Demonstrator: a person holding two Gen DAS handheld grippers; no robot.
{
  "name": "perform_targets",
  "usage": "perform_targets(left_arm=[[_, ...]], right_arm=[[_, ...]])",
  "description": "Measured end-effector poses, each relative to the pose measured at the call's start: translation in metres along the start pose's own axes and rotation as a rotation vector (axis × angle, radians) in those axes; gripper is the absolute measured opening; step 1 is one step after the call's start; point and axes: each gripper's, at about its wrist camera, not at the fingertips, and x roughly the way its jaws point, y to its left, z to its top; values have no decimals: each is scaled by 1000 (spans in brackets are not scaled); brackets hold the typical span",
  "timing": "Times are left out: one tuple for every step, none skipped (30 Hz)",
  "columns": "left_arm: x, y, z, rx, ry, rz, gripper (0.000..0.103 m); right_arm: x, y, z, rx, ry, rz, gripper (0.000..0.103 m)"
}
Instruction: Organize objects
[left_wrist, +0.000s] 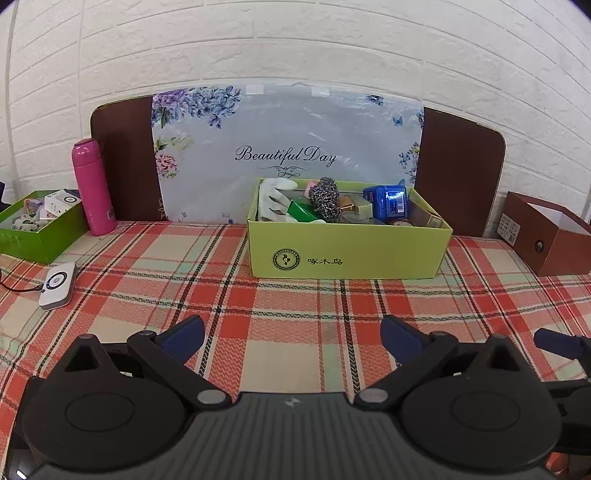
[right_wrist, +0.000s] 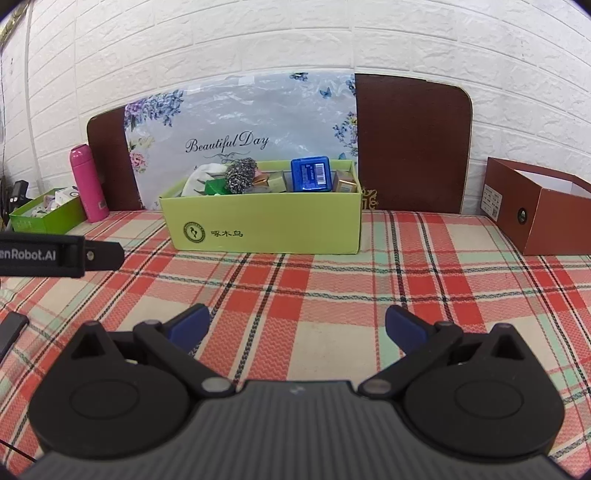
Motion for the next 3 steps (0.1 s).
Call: perform_targets(left_arm=[[-1,0,0,1,-1,3,103],[-1,1,0,0,1,6,103],[-1,1,0,2,2,8,103]], right_arm=[[0,1,0,-2,0,1,103],[1,2,0,-2,0,1,103],[1,2,0,-2,2,1,103]])
